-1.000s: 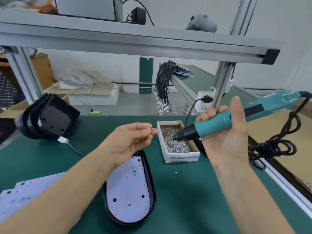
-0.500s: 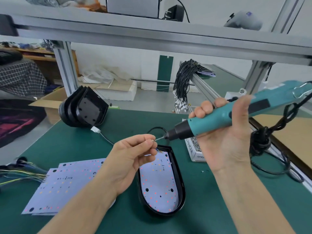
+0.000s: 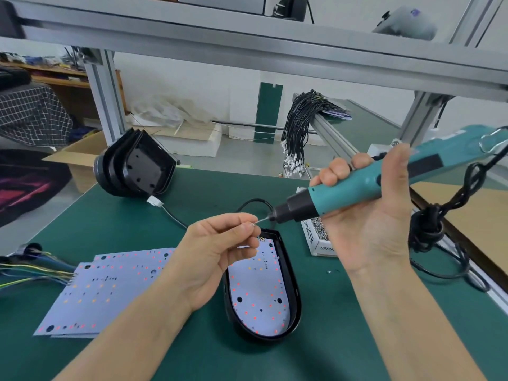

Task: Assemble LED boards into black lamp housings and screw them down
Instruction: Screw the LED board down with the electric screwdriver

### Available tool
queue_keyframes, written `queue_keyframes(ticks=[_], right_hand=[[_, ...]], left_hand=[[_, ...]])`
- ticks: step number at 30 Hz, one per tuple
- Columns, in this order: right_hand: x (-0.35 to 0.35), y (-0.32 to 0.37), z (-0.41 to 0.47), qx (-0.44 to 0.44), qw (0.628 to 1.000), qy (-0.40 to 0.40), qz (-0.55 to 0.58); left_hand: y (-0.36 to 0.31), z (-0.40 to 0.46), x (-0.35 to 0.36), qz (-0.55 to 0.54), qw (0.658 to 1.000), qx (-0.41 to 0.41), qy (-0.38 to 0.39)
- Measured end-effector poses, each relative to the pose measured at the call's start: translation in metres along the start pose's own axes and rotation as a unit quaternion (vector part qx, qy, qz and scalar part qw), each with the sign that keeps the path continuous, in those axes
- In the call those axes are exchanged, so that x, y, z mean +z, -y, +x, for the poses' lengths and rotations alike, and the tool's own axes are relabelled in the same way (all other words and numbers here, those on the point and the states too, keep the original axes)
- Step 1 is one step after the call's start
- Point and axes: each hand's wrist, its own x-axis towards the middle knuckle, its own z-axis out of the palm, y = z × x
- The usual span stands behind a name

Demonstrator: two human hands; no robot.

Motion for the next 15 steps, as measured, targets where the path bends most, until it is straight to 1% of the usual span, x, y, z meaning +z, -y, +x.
queue_keyframes(ticks=[9, 15], right_hand=[[-0.0016, 0.0004, 0.0003, 0.011, 1.000, 0.007, -0.013], [-0.0054, -0.0040, 0.0005, 0.013, 1.000, 0.014, -0.019]], left_hand=[[0.0004, -0.0006, 0.0016, 0.016, 1.000, 0.011, -0.013], [-0.0018, 0.0006, 0.0025, 0.129, 0.990, 0.058, -0.022]])
